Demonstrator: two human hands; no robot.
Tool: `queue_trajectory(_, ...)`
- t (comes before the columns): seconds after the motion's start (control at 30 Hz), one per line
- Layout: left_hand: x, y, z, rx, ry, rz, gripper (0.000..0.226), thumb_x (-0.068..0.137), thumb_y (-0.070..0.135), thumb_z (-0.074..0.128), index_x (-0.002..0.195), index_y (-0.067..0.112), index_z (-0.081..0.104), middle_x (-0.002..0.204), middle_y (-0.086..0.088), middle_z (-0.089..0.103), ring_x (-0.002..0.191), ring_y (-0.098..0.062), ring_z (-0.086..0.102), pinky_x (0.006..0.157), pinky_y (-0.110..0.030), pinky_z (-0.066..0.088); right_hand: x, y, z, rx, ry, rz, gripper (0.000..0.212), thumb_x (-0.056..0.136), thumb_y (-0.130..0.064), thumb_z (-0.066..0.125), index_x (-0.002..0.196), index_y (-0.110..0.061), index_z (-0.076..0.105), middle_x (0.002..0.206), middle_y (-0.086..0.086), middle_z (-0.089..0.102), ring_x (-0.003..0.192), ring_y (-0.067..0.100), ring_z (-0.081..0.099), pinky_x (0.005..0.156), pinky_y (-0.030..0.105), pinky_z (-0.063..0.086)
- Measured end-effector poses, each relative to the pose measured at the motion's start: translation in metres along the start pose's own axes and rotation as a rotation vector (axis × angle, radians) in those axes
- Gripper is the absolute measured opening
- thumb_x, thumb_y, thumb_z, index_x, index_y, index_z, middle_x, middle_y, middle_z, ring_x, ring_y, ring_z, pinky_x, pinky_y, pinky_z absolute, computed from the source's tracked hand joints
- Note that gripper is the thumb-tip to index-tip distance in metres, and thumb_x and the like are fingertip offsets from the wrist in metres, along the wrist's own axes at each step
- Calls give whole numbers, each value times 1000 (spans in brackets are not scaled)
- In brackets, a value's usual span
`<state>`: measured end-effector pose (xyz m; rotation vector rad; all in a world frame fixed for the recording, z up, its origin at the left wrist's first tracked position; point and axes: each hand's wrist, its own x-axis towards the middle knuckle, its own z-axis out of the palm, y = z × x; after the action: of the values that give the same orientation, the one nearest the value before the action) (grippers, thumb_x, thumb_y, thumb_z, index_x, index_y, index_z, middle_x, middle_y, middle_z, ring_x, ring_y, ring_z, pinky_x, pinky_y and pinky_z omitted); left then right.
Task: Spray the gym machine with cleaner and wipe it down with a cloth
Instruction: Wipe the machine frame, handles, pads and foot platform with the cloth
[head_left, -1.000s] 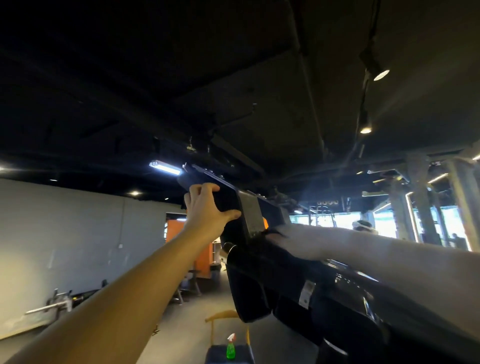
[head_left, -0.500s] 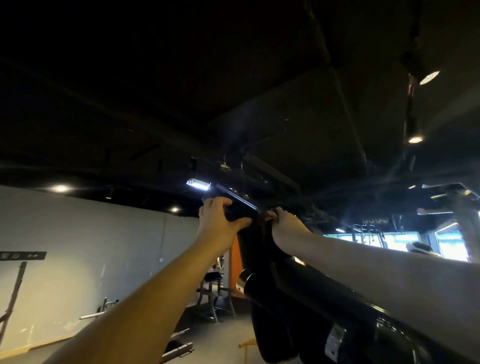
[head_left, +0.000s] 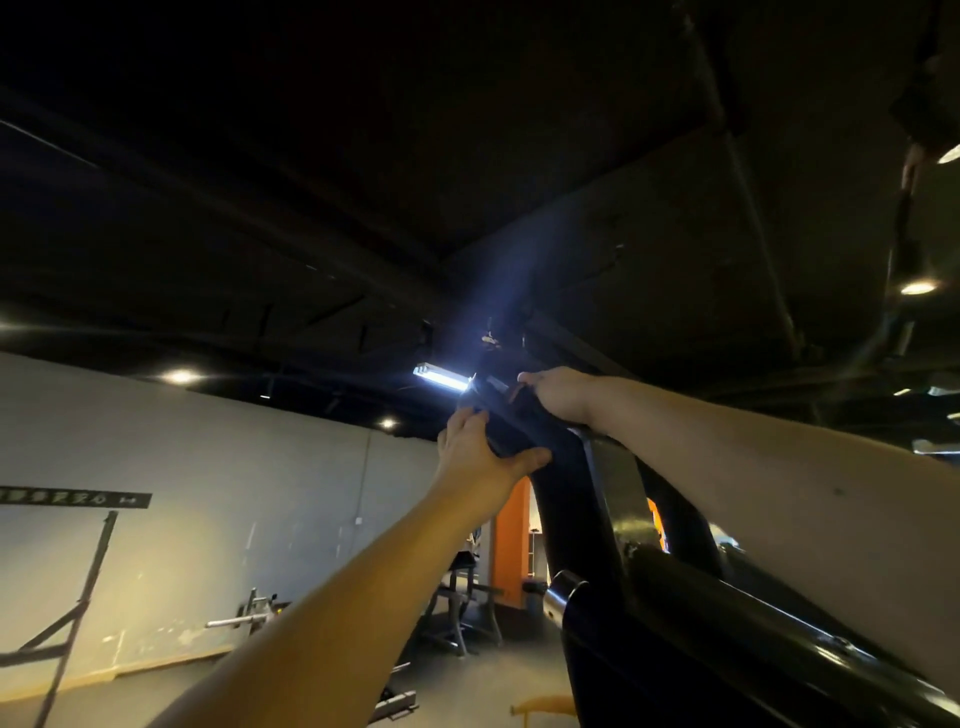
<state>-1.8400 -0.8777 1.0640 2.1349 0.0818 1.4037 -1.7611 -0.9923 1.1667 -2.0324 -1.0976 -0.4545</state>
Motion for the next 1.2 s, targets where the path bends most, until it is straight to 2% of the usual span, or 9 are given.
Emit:
queue_trajectory(0.1,2,-2,0,-16,-11,12,75,78,47,85,140,22,52,137,6,43,131,-17,39,109,-35,41,-21,15,-9,-43,-29,-80,41,110,-46,38,133,-25,65,142,5,60,129,22,55,117,43,37)
queue_trajectory(0.23,5,-2,1,7,-15,29,76,80,46,84,144,23,50,142,6,38,134,-16,30,105,-27,29,-54,26,-23,-76,-38,-140,43,110,-42,42,149,-30,52,142,-9,55,137,11,45,116,32,31)
queue_trajectory(0.43,7,1,1,10,-25,32,81,84,44,82,150,21,42,146,4,35,137,-17,26,117,-35,30,-11,-11,-4,-156,-33,-169,48,111,-43,40,154,-23,47,157,-3,45,144,15,41,113,26,27)
queue_trajectory(0.6,5,1,-1,1,-25,35,79,84,45,81,150,26,43,150,6,33,140,-17,26,117,-35,30,18,-34,5,-85,-66,37,51,110,-48,38,150,-18,49,139,8,54,118,23,53,105,37,41)
queue_trajectory(0.73,2,-1,-2,5,-16,50,80,84,46,81,151,25,42,153,6,33,142,-17,25,116,-34,29,13,-36,1,-127,-8,118,59,111,-46,37,154,-6,41,153,19,46,134,33,50,109,42,39)
queue_trajectory(0.9,-2,-1,-1,8,-14,67,79,84,50,79,150,24,44,155,3,35,145,-22,23,118,-37,25,-16,-20,-10,-178,25,207,49,113,-34,34,148,-2,48,148,22,49,132,36,51,102,41,40)
queue_trajectory(1.0,-8,1,-2,11,18,58,73,85,52,77,146,22,49,151,3,39,141,-22,24,116,-37,27,-35,7,-13,-162,102,267,36,110,-28,37,120,-8,65,139,23,58,127,37,56,104,42,43)
queue_trajectory(1.07,-12,6,-2,32,31,76,68,87,52,76,142,20,53,146,-1,42,137,-24,28,113,-40,31,-55,18,-14,-157,150,303,35,110,-27,38,100,-10,67,121,22,64,117,38,62,91,36,44)
queue_trajectory(1.2,-25,33,-3,26,-50,143,65,91,47,73,146,21,51,148,-4,36,141,-27,26,115,-42,30,-98,23,-14,-239,134,300,32,110,-16,36,127,-3,61,118,19,63,110,34,62,77,25,42)
